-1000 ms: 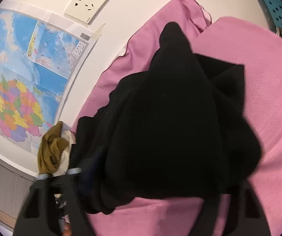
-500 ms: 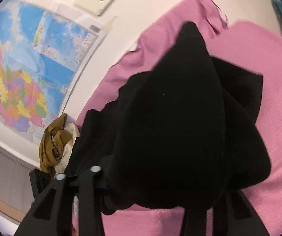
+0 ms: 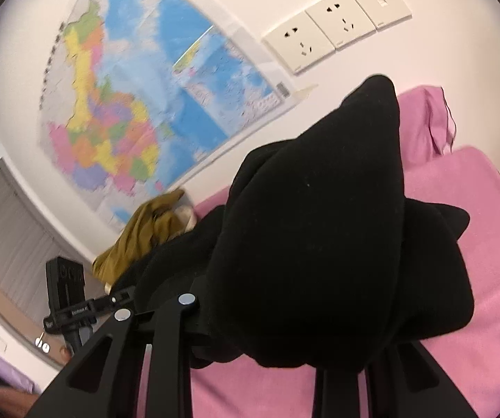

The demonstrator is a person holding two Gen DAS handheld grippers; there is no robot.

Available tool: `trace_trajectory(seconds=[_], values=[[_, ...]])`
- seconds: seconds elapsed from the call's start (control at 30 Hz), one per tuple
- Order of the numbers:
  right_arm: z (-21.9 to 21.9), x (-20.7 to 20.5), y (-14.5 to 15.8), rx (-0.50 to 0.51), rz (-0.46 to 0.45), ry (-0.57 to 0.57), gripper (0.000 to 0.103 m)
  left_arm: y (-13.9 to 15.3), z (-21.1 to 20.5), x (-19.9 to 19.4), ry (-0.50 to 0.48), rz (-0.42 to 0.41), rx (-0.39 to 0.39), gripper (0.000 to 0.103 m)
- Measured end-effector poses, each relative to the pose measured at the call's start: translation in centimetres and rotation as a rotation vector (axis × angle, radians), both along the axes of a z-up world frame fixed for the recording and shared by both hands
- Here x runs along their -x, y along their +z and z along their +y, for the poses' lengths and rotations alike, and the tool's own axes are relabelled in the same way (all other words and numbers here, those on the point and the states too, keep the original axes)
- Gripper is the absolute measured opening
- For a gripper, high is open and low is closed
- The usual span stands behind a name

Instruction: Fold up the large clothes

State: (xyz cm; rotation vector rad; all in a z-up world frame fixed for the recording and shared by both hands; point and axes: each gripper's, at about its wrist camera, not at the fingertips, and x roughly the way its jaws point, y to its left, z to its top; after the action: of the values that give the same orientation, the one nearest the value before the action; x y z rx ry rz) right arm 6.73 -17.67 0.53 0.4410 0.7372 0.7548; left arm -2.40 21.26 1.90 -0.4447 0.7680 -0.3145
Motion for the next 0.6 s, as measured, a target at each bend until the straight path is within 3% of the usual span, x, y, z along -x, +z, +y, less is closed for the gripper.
trace_trajectory(seconds=[0.17, 0.23, 0.3, 0.4, 0.47, 0.6], values=[[-2.3, 3.6, -3.8, 0.049, 0.113, 0.020, 0.030, -4.4, -1.9, 4.1, -0.119, 0.095, 0.014, 0.033], [-3.0, 4.2, -6.2, 0.047, 0.198, 0.010, 0.033, -7.0, -2.9, 5.1, -0.144, 0.161, -0.034, 0.033], [-3.6, 4.5, -8.4, 0.084, 0.266, -0.018, 0.046, -8.1, -3.1, 5.6, -0.148, 0.174, -0.054, 0.038], [-4.4, 5.1, -8.1, 0.140, 0.266, -0.033, 0.063, -6.9, -2.6, 6.2, -0.158, 0.136, -0.075, 0.045], [-5.0, 5.8, -6.9, 0.200, 0.250, -0.005, 0.068, -5.1, -2.5, 7.2, -0.177, 0.073, -0.147, 0.046], [-7.3, 8.0, -4.3, 0.346, 0.201, -0.007, 0.071, -2.6, -1.5, 9.1, -0.230, -0.050, -0.220, 0.071]])
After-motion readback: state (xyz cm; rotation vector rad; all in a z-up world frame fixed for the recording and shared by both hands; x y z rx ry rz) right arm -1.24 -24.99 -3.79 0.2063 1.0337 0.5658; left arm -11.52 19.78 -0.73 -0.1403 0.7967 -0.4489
